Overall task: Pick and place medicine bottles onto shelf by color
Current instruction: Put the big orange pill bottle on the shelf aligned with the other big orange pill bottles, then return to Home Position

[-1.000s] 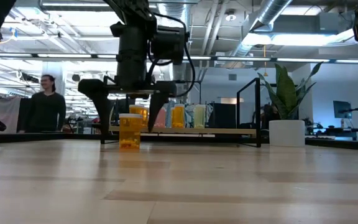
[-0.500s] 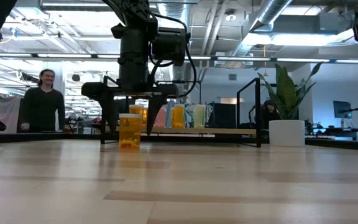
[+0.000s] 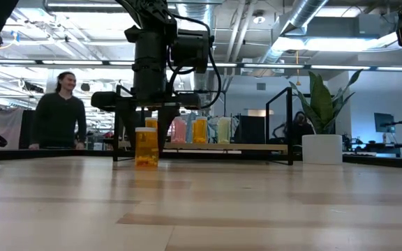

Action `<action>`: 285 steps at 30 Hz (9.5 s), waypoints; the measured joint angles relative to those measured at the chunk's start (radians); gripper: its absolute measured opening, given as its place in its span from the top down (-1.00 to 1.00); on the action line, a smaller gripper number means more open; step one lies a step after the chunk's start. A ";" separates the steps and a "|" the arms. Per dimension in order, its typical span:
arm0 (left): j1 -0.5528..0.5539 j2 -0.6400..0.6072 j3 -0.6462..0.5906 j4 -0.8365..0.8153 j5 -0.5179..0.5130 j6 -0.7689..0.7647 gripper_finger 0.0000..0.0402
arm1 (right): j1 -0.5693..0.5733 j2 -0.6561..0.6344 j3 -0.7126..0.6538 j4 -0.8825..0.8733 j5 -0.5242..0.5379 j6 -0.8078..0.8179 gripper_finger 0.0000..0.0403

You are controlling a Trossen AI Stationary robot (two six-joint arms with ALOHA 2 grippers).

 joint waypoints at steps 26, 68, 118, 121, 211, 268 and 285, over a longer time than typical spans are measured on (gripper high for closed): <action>0.000 -0.005 0.054 -0.088 -0.026 0.029 0.13 | 0.000 0.000 0.000 0.000 0.000 0.000 -0.12; 0.135 -0.127 0.055 -0.106 -0.044 -0.215 0.14 | 0.000 0.000 0.000 0.000 0.000 0.000 -0.12; 0.251 -0.178 0.055 -0.107 -0.279 -0.705 0.11 | 0.000 0.000 0.000 0.000 0.000 0.000 -0.12; 0.251 -0.162 0.055 -0.111 -0.280 -0.716 0.11 | 0.000 0.000 0.000 0.001 0.000 0.000 -0.12; 0.280 -0.091 0.106 -0.123 -0.289 -0.769 -0.40 | 0.000 0.000 0.000 0.031 0.000 0.000 -0.12; -0.391 -1.293 -0.296 -0.250 -0.610 0.141 -0.36 | 0.000 0.000 0.000 0.050 0.000 0.000 -0.12; -0.420 -1.905 -0.975 0.510 -0.650 0.950 -0.36 | 0.000 -0.001 0.000 0.055 0.000 0.000 -0.12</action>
